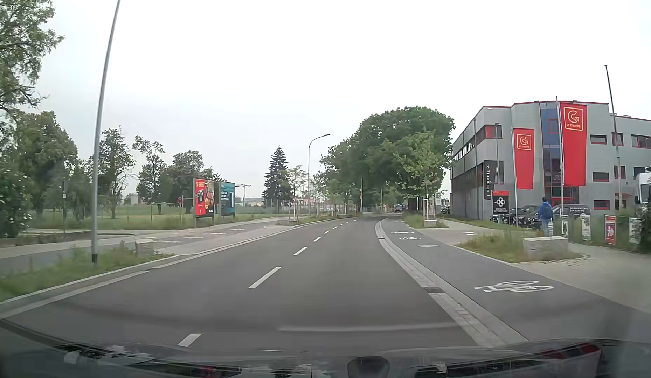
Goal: Follow the waypoints while adhering to traffic rules and regulations
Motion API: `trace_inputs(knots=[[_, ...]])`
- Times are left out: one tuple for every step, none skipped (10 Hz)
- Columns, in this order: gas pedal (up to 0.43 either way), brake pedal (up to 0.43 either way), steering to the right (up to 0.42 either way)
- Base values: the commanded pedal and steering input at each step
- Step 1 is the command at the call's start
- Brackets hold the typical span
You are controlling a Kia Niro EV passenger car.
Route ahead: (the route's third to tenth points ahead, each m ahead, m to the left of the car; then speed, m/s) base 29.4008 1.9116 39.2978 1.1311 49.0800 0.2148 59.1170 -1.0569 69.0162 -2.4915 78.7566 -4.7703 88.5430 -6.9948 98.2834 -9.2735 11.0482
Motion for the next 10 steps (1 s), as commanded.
trace_inputs(knots=[[0.138,0.000,0.012],[0.138,0.000,0.011],[0.138,0.000,0.009],[0.138,0.000,0.009],[0.138,0.000,0.009],[0.138,0.000,0.009],[0.138,0.000,0.009],[0.138,0.000,0.010],[0.138,0.000,0.010],[0.138,0.000,0.010]])
